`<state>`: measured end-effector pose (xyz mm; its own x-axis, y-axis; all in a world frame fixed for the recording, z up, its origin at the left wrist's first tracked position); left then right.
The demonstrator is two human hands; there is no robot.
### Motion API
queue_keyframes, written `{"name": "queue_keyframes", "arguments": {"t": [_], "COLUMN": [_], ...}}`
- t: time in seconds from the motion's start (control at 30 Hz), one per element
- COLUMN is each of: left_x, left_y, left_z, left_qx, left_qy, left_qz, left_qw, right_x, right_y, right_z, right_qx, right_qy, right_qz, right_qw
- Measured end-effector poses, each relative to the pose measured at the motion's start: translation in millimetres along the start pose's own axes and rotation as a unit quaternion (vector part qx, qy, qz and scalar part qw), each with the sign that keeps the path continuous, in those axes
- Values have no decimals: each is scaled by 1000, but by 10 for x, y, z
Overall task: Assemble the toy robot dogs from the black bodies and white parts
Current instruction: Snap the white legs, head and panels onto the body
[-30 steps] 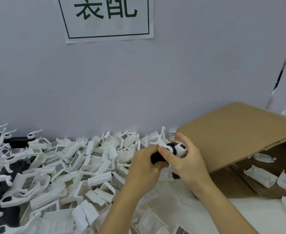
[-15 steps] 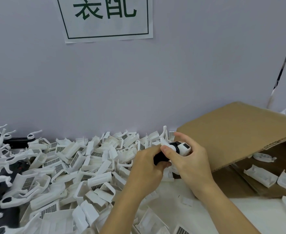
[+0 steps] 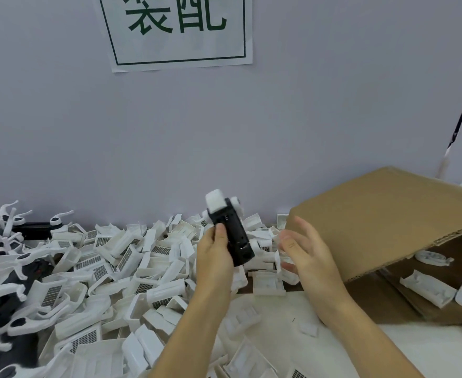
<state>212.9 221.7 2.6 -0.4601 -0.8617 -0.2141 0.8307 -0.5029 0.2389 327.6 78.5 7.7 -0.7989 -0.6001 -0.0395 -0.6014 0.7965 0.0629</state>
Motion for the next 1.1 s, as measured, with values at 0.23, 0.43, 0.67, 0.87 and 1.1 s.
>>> {"name": "queue_keyframes", "arguments": {"t": [0.23,0.43,0.67,0.87,1.1], "left_x": [-7,19,107,154,161], "left_y": [-43,55,131,191,222], "left_z": [-107,-52,-21,-40,3], "left_qx": [101,221,276,201,175], "left_qy": [-111,-113,-138,-115,-90], "left_qz": [2,-19,-63,-93,-95], "left_qw": [989,968,949,968,976], "right_x": [-56,-61,103,219,199], "right_y": [-44,43,459,737,709], "right_z": [107,283,368,268,312], "right_qx": [16,80,31,-7,-6], "right_qy": [34,104,165,90,96], "right_qz": [26,3,-194,-182,-163], "right_qw": [999,991,967,979,982]}}
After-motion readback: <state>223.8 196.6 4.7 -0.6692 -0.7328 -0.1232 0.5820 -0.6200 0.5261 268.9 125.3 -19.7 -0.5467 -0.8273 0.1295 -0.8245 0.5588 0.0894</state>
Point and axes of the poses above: each hand's wrist, its own x-axis away from the middle knuckle, its own y-axis out of the palm, z = x × y, the point moved 9 cm from there along -x, towards the middle knuckle, and after that the axes turned 10 degrees about y, right-handed, at the moved point
